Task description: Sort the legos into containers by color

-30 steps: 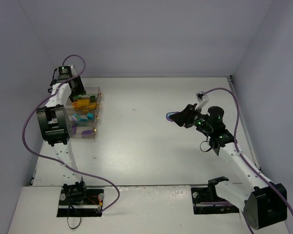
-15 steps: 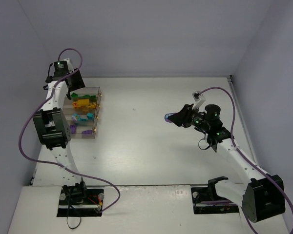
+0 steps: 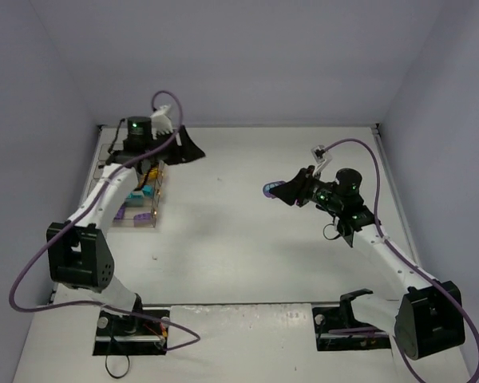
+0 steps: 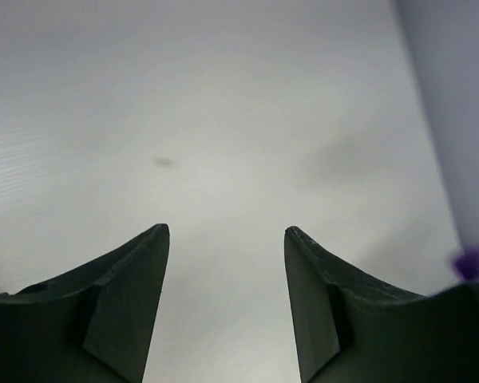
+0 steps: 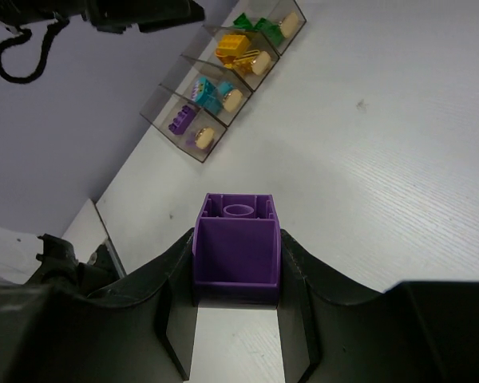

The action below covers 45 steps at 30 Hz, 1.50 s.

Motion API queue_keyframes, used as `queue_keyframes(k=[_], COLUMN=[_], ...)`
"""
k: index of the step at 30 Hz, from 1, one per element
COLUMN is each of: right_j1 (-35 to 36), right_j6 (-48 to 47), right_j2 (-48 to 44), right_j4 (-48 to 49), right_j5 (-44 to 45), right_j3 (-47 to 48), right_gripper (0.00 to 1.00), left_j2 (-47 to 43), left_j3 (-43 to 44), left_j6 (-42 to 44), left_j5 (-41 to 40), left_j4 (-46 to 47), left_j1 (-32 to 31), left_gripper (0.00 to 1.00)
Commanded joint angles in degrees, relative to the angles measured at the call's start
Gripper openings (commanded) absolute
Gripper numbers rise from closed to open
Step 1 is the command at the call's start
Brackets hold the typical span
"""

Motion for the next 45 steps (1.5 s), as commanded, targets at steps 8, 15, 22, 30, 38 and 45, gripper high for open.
queue_keyframes(k=[8, 15, 22, 30, 38, 45], right_j1=[-0.09, -0.09, 0.35, 1.76, 3.6, 5.1], right_j6=[2.91, 5.02, 5.63, 5.72, 5.72, 5.72], right_j2=[2.63, 2.98, 3.68, 4.74, 5.0, 4.92], right_j4=[15.98, 18.79, 18.79, 18.44, 18.62, 18.88], right_j5=[-14.76, -20.03, -22.76, -23.82, -23.73, -23.03], right_j3=[4.93, 5.46, 6.34, 7.66, 7.66, 7.04], right_gripper=[0.0, 0.0, 0.0, 0.0, 0.0, 0.0], left_j2=[-8.0, -7.92, -7.74, -7.65, -6.6, -5.98], left_j3=[-10.22, -8.99, -6.97, -4.42, -4.07, -3.63], left_j6=[-5.86, -4.53, -1.99, 6.01, 5.93, 5.05], left_j5=[28.0, 33.89, 37.15, 36.27, 35.66, 35.74], left_j4=[23.9, 24.25, 23.38, 13.79, 13.97, 14.85], left_j1=[-14.27, -17.44, -21.83, -24.65, -26.14, -26.67], left_gripper=[0.53, 0.53, 0.53, 0.53, 0.53, 0.47])
